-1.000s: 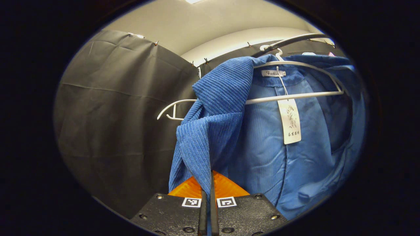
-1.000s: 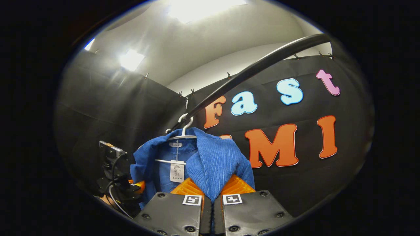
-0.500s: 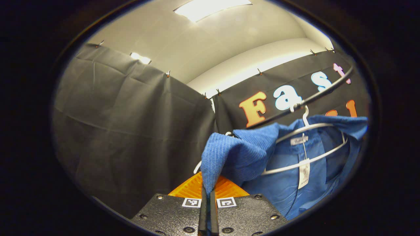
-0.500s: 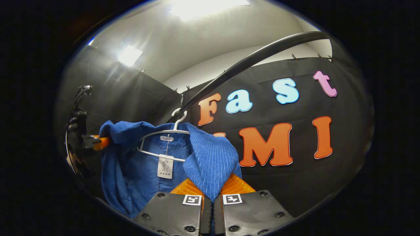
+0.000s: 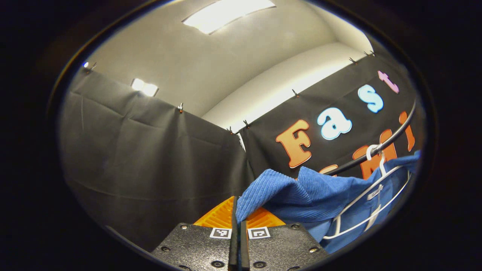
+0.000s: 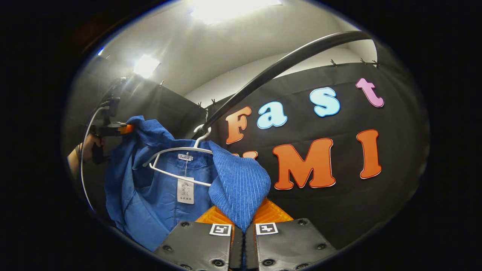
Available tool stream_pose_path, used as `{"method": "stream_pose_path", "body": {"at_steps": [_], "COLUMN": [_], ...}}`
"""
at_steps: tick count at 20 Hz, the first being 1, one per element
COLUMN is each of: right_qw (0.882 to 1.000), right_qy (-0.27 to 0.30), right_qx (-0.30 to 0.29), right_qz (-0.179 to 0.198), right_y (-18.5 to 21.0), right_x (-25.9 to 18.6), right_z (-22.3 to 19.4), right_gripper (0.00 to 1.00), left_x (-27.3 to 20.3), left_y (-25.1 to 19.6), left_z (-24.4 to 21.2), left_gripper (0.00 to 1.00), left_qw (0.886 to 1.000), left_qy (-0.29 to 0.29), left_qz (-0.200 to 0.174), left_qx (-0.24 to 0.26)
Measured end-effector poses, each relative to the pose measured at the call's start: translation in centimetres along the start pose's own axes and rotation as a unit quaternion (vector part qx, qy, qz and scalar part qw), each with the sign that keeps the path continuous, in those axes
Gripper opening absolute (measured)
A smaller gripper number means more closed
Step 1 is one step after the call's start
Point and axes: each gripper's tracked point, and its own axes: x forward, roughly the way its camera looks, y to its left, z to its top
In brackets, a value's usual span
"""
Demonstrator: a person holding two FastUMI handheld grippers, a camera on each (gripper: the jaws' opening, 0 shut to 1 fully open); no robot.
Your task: Grasp the clothes on the hanger with both hands and then place them into the laundry hamper below.
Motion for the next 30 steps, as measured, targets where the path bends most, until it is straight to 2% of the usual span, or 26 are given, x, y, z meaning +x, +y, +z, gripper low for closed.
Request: {"method": "stream_pose_path", "body": {"at_steps": [2, 3, 5, 9, 10, 14, 18, 21, 24, 25, 26, 29, 30], "right_qw": [1.0, 1.0, 1.0, 1.0, 1.0, 1.0, 0.999, 0.998, 0.994, 0.992, 0.99, 0.985, 0.984], "right_qy": [0.001, 0.001, 0.002, 0.004, 0.004, 0.013, 0.022, 0.026, 0.01, 0.012, 0.018, 0.042, 0.049], "right_qx": [0.0, 0.002, 0.001, -0.02, -0.026, -0.024, -0.014, -0.017, -0.023, -0.029, -0.034, -0.023, -0.013], "right_qz": [-0.001, 0.0, -0.001, 0.002, 0.003, -0.006, -0.028, -0.052, -0.106, -0.121, -0.138, -0.164, -0.168], "right_y": [-0.1, 0.0, 0.0, 0.7, 0.8, 0.6, -0.6, -2.4, -6.0, -7.1, -8.4, -11.2, -11.9], "right_x": [-0.3, -0.4, -0.8, -0.9, -1.0, -1.2, -1.0, -0.4, 0.8, 1.0, 1.2, 1.4, 1.3], "right_z": [0.1, 0.1, 0.2, 0.3, 0.3, -0.4, -1.1, -0.9, 0.2, 0.1, -0.2, -1.9, -2.7], "right_gripper": [0.1, 0.1, 0.1, 0.1, 0.1, 0.1, 0.1, 0.1, 0.1, 0.05, 0.1, 0.1, 0.05], "left_x": [2.0, 3.0, 3.6, 1.7, 1.1, -2.0, -5.8, -7.6, -8.9, -9.1, -9.2, -9.2, -9.3], "left_y": [-0.3, -0.6, -2.1, -4.7, -5.6, -12.3, -15.4, -15.1, -13.9, -13.2, -12.4, -12.3, -12.4], "left_z": [-1.8, -3.8, -8.4, -15.9, -18.0, -22.3, -23.5, -23.3, -21.5, -20.8, -20.2, -19.1, -18.9], "left_gripper": [0.02, 0.02, 0.01, 0.05, 0.03, 0.02, 0.05, 0.03, 0.03, 0.0, 0.02, 0.02, 0.01], "left_qw": [1.0, 0.999, 0.998, 0.992, 0.99, 0.973, 0.964, 0.962, 0.966, 0.969, 0.972, 0.974, 0.974], "left_qy": [0.007, 0.022, 0.065, 0.115, 0.131, 0.161, 0.165, 0.167, 0.154, 0.145, 0.135, 0.128, 0.127], "left_qz": [-0.002, -0.003, -0.017, -0.03, -0.034, -0.103, -0.127, -0.133, -0.129, -0.122, -0.117, -0.116, -0.117], "left_qx": [0.03, 0.028, 0.002, -0.038, -0.047, -0.131, -0.165, -0.169, -0.166, -0.158, -0.151, -0.144, -0.145]}}
